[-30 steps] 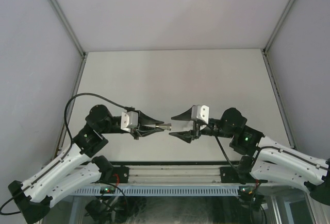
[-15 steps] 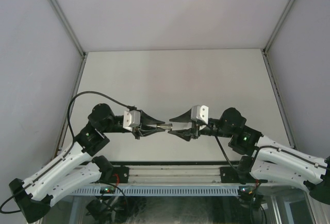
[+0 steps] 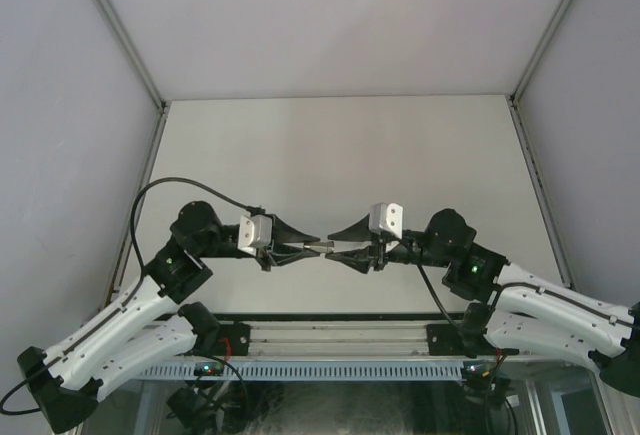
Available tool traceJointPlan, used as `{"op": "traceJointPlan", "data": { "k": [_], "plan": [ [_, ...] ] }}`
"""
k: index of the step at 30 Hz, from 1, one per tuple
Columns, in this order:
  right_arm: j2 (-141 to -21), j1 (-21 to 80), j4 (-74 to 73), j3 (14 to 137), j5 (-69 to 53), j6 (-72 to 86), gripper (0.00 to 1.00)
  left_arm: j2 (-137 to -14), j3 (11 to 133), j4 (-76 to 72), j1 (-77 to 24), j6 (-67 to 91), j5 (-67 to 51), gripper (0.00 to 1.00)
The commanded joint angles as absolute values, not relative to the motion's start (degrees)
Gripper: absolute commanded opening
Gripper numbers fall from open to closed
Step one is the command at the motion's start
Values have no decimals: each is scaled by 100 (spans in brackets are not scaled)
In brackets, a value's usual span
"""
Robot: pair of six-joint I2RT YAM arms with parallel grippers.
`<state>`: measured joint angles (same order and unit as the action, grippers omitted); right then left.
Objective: Install the water faucets
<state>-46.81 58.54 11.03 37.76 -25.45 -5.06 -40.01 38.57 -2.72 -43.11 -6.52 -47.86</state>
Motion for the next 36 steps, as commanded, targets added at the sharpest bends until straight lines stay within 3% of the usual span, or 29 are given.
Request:
{"op": "traceJointPlan", "data": {
  "k": [1, 4, 9, 10, 15, 19, 25, 36],
  "plan": [
    [-4719, 5872, 1276, 3957, -2419, -448, 34, -3919, 3946, -501, -4351, -564, -4955, 0],
    [-4743, 5862, 1232, 3956, -2381, -435, 32, -3896, 3937, -501, -4351, -563, -4939, 0],
    [-4738, 5839, 1393, 3957, -2348, -319, 4, -3898, 3924, -500, -4351, -563, -4955, 0],
    [-4733, 5819, 1435, 3957, -2362, -257, 0, -3903, 3928, -496, -4351, -563, -4950, 4],
    [-4678, 5605, 1727, 3960, -2635, 349, 0, -3934, 3945, -279, -4351, -584, -4982, 52],
    [-4646, 5509, 1864, 3956, -2736, 619, 0, -3943, 3968, -88, -4353, -691, -5088, 61],
    [-4661, 5451, 1988, 3962, -2938, 729, 0, -4022, 4013, -190, -4353, -568, -5084, 62],
    [-4731, 5452, 1749, 3955, -2892, 757, 0, -4084, 4179, -249, -4351, -595, -4695, 52]
  ]
}}
